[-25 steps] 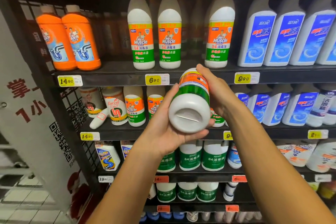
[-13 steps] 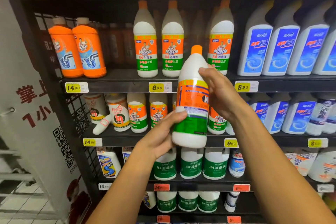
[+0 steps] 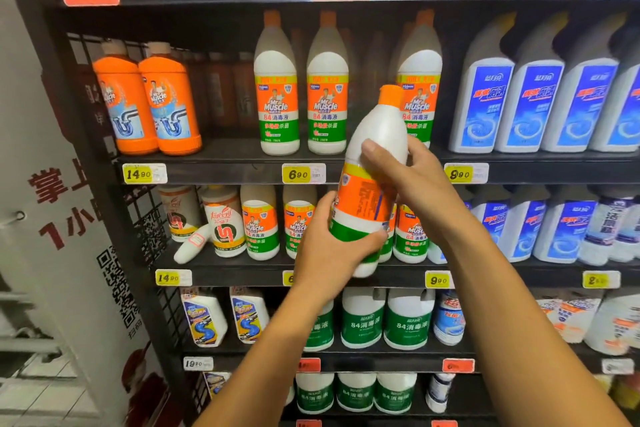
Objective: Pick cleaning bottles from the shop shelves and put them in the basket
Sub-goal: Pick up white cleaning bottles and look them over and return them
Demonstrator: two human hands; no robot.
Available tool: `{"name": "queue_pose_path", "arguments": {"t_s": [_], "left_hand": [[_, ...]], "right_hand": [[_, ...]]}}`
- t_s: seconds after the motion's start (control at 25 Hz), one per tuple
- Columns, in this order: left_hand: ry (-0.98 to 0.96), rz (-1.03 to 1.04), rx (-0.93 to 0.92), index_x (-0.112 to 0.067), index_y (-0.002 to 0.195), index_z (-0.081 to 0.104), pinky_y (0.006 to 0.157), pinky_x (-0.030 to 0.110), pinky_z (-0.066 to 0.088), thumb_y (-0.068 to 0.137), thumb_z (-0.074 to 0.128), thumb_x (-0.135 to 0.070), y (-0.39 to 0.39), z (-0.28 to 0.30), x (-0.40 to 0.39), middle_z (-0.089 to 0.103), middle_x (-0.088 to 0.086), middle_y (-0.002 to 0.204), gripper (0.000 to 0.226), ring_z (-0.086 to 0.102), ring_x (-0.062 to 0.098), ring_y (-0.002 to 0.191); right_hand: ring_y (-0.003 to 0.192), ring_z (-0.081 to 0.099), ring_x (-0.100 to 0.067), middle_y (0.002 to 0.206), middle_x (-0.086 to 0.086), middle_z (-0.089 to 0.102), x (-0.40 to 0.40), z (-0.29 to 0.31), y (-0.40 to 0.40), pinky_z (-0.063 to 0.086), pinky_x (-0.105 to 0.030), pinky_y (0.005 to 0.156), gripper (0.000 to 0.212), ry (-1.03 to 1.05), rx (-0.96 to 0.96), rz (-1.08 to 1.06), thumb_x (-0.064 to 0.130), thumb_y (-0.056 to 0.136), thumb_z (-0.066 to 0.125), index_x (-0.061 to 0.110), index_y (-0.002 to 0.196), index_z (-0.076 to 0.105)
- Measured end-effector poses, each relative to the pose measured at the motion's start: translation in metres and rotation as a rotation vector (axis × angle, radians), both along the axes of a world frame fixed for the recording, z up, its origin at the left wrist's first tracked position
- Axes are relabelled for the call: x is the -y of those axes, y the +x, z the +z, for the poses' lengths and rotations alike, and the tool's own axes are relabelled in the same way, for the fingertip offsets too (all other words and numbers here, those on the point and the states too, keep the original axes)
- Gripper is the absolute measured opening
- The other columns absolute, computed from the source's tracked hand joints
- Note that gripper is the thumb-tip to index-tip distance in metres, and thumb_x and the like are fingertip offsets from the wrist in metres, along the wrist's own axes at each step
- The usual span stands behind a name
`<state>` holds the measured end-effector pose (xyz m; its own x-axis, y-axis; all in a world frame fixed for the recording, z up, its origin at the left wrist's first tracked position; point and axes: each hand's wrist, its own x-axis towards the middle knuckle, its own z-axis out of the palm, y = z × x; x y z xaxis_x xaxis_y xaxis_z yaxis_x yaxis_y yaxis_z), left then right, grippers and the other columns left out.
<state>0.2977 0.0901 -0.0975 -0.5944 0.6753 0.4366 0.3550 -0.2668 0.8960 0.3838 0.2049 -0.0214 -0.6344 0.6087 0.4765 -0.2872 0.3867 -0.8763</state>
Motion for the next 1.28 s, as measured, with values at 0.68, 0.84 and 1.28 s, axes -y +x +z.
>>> {"name": "queue_pose_path", "arguments": {"t_s": [0.68,0.84,1.28], "left_hand": [[0.034,-0.475,0.235,-0.015,0.116,0.065,0.092,0.035,0.056,0.056,0.090,-0.031,-0.012,0.014,0.009,0.073,0.010,0.114,0.067,0.069,0.026,0.106],[0.075,-0.327,0.165,-0.020,0.113,0.067,0.081,0.026,0.056,0.061,0.083,-0.032,-0.016,0.016,0.003,0.076,0.003,0.108,0.056,0.071,0.019,0.101],[-0.014,-0.335,0.106,-0.028,0.121,0.061,0.086,0.028,0.056,0.059,0.088,-0.031,-0.038,0.005,-0.009,0.073,-0.002,0.115,0.067,0.069,0.016,0.108]], "right_hand": [[0.115,0.065,-0.034,0.127,-0.016,0.066,-0.017,0.020,0.002,0.052,-0.052,0.097,0.088,-0.241,-0.137,0.373,0.058,0.067,0.081,0.015,0.138,0.052],[0.108,0.071,-0.024,0.115,-0.003,0.073,-0.016,0.026,0.000,0.059,-0.045,0.087,0.043,-0.078,-0.065,0.175,0.051,0.091,0.058,0.029,0.127,0.060],[0.097,0.073,-0.010,0.099,0.014,0.076,-0.011,0.033,0.005,0.058,-0.022,0.067,0.050,-0.004,-0.049,0.121,0.047,0.074,0.071,0.026,0.118,0.062]]}}
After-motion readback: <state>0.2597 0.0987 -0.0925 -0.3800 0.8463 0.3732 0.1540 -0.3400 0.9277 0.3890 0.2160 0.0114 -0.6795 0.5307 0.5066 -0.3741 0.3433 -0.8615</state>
